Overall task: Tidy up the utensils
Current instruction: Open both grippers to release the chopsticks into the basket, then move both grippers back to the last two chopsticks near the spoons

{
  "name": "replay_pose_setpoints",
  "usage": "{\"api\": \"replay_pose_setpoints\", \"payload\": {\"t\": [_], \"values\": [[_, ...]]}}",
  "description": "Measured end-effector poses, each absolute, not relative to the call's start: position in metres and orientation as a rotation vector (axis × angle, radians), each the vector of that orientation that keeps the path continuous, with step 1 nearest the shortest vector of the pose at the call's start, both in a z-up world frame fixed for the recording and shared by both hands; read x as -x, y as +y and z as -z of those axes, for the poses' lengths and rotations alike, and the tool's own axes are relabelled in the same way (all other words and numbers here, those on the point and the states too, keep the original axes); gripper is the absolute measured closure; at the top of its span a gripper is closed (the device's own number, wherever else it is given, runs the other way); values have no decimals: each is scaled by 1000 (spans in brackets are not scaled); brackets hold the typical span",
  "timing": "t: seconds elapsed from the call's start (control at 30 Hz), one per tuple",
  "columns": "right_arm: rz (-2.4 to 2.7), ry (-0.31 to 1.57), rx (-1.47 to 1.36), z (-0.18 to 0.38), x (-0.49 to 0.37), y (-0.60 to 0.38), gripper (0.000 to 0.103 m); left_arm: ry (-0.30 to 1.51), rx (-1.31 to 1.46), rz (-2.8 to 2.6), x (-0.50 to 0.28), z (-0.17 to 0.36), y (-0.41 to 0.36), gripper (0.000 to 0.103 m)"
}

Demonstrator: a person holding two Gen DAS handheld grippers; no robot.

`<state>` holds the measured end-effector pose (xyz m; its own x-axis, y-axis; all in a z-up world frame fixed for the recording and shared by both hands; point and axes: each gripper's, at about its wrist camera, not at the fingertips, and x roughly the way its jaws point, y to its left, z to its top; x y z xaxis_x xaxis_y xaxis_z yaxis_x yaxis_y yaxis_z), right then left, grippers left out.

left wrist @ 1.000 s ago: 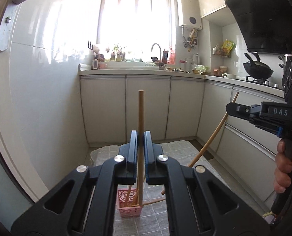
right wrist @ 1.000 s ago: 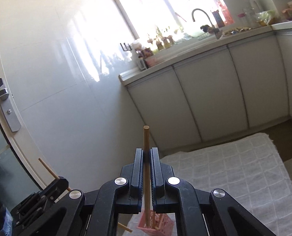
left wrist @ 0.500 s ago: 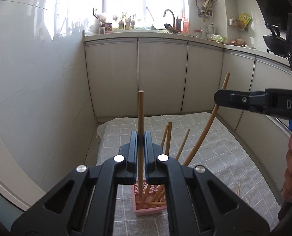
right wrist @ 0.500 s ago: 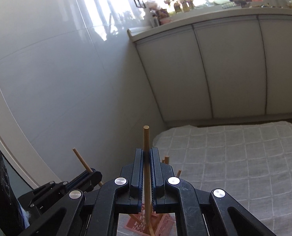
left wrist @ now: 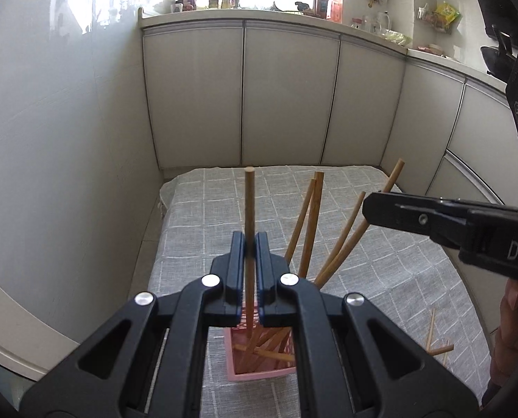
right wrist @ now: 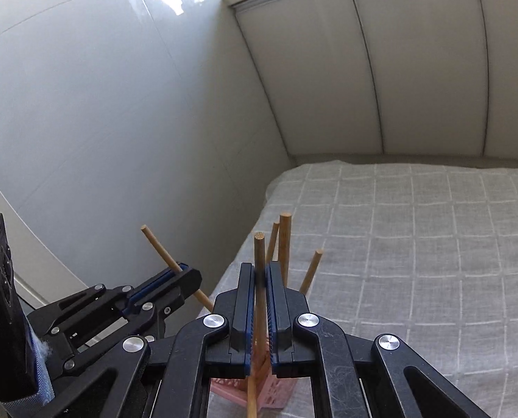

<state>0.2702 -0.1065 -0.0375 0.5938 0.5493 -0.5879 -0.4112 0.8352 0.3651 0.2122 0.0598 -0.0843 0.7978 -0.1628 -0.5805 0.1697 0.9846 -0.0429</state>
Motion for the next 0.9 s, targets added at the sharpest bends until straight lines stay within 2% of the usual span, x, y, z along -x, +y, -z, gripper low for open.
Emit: {"api": "replay_pose_setpoints", "payload": {"t": [0.1,0.17,0.23,0.3,0.47,0.73,0.8,0.9], "values": [[-566,758,-224,39,-272,-110,94,627,6,179,-216,83,61,91],[-567,762,-238,40,-272,-113,93,625,12,178,-215,81,62,80],[-563,760,-248,39,-272,-115,92,623,14,178,-215,79,61,76],[-562,757,-257,36,-270,-117,86,620,14,177,-216,76,59,73],[-572,734,-272,27,-261,-120,72,596,23,182,-210,69,59,56],[-571,700,-301,9,-242,-132,58,560,50,186,-192,52,63,46],[-561,693,-306,5,-235,-139,51,561,60,188,-186,49,64,43],[-538,691,-313,2,-225,-153,43,569,72,178,-176,48,64,33]]}}
